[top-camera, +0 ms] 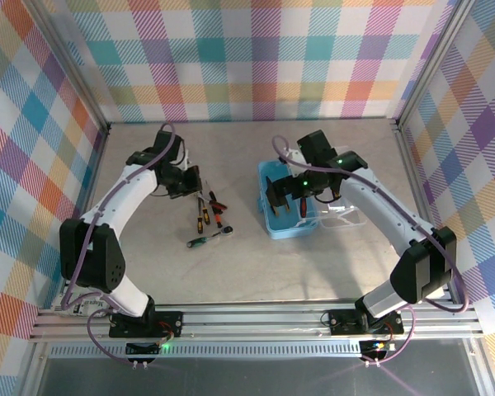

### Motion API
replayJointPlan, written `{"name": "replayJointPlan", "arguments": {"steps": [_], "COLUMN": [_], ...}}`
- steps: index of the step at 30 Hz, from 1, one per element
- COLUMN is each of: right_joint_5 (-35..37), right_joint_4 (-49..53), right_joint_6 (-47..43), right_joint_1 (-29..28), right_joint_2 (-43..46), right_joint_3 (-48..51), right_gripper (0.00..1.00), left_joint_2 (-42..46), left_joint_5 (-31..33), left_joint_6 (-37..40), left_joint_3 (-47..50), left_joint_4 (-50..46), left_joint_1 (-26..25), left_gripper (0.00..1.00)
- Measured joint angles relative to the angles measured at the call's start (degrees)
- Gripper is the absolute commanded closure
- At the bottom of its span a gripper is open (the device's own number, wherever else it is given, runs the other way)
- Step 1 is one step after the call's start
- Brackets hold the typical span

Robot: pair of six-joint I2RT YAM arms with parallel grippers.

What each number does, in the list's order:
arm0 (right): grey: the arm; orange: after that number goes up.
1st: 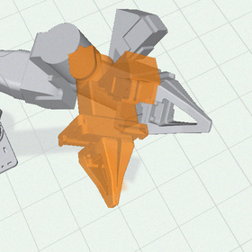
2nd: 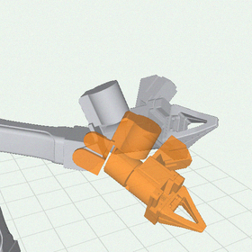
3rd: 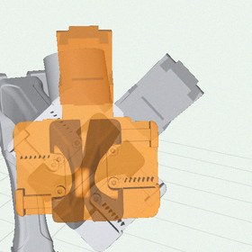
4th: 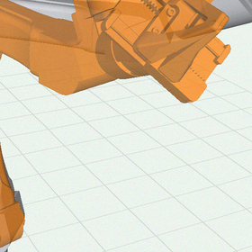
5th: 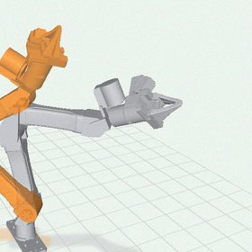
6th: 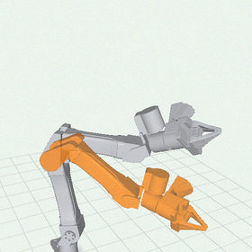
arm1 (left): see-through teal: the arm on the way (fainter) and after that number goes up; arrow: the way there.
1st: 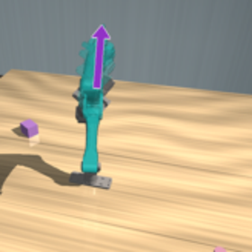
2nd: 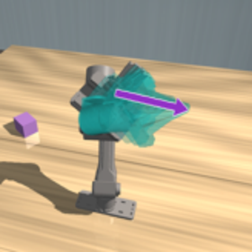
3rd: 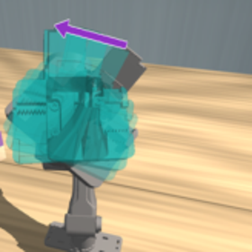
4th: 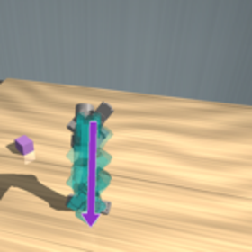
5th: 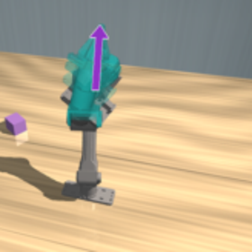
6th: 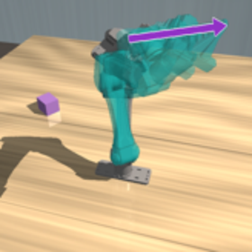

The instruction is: Pack the tool kit

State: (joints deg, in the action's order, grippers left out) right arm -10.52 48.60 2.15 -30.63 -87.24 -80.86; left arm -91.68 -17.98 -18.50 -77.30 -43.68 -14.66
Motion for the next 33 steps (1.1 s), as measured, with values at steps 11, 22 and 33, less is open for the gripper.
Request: {"name": "replayJointPlan", "arguments": {"steps": [11,22,33], "right_joint_5": [-0.4,0.6,0.9], "right_joint_4": [-0.8,-0.7,-0.7], "right_joint_6": [0.0,-0.2,-1.4], "right_joint_1": [-3.8,-3.8,-3.8], "right_joint_2": [-3.4,-3.5,-4.6], "right_joint_3": [-2.3,-2.4,-2.4], "right_gripper": [0.01,0.01,0.01], "left_joint_2": [-6.6,-11.8,-14.1], "left_joint_5": [4.9,10.4,9.2], "left_joint_6": [-1.0,-3.9,-14.1], "left_joint_3": [-3.1,0.8,2.0], "left_joint_4": [-0.3,1.3,6.5], "left_joint_1": [-4.7,-0.2,0.7], "left_gripper": [0.80,0.30,0.16]}}
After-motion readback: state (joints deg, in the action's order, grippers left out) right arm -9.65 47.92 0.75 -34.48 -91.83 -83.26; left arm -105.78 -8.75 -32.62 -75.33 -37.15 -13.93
